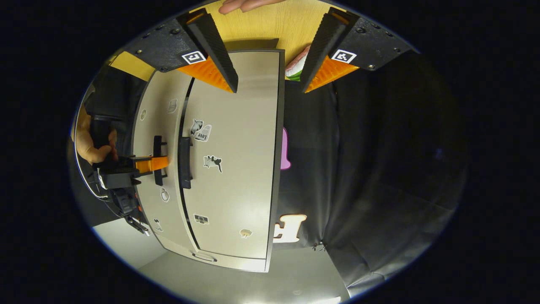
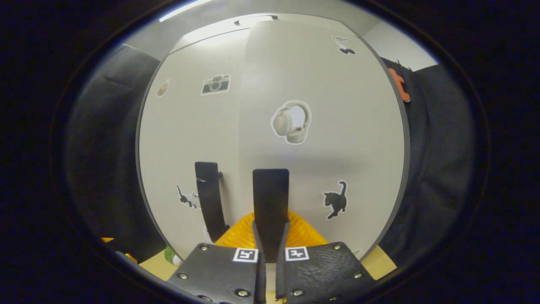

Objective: Open the right door of the double-door shoe cabinet with the right hand, and open the left door with the left hand.

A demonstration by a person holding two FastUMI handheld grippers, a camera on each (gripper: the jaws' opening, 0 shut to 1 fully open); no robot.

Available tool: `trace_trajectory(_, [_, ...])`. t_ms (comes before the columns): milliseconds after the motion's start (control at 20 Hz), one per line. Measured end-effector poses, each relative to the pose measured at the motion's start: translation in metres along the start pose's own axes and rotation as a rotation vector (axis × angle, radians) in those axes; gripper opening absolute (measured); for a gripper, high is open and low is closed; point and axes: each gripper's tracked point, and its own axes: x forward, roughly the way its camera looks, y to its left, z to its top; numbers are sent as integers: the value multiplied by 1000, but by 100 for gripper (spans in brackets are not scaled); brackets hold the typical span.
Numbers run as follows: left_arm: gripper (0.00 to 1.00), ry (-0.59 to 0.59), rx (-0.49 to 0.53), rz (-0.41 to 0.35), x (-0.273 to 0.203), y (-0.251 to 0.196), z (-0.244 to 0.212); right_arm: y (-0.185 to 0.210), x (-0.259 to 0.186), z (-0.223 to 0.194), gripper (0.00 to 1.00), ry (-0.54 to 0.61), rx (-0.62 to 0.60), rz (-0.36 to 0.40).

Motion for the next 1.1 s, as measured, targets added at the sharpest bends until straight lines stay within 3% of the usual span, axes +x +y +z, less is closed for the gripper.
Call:
trace_trajectory(700, [92, 23, 24, -16, -10, -53, 1, -16, -36, 7, 9, -6, -8, 191])
trace_trajectory(1100, [92, 37, 27, -32, -7, -82, -3, -35, -52, 10, 9, -16, -9, 214])
